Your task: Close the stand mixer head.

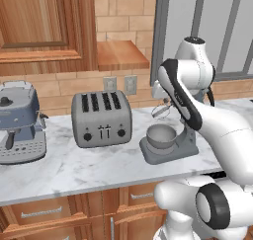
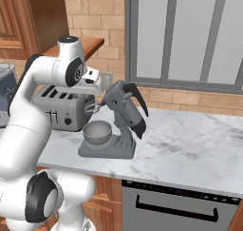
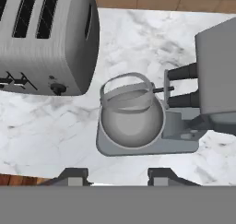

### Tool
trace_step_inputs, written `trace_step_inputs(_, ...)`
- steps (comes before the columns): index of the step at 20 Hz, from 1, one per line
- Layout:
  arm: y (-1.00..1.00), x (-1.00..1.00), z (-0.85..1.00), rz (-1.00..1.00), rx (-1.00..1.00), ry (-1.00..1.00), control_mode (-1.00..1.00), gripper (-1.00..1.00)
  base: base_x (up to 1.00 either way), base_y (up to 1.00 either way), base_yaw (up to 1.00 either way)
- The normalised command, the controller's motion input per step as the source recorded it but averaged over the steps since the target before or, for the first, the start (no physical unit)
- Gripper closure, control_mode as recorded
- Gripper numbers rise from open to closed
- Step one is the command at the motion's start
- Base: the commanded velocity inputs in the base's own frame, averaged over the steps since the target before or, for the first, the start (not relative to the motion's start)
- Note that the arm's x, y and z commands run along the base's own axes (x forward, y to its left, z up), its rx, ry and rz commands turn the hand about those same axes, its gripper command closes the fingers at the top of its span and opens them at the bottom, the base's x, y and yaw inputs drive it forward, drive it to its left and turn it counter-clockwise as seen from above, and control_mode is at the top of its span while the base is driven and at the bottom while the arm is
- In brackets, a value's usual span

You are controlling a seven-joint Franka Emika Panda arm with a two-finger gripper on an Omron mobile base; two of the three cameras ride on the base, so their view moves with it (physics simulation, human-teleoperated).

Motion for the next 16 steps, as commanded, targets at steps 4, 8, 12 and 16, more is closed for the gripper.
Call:
trace_step_inputs(4, -0.16, -0.11, 0.00, 0.00, 0.00, -0.01, -1.00, -1.00, 0.00, 0.00, 0.00)
trace_step_inputs(8, -0.42, -0.34, 0.04, 0.03, 0.01, -0.03, -1.00, -1.00, 0.00, 0.00, 0.00)
trace_step_inputs(12, -0.69, -0.13, 0.13, 0.14, 0.02, 0.00, -1.00, -1.00, 0.00, 0.00, 0.00)
trace_step_inputs(16, -0.62, -0.01, 0.09, 0.20, 0.09, 0.00, -1.00, -1.00, 0.00, 0.00, 0.00)
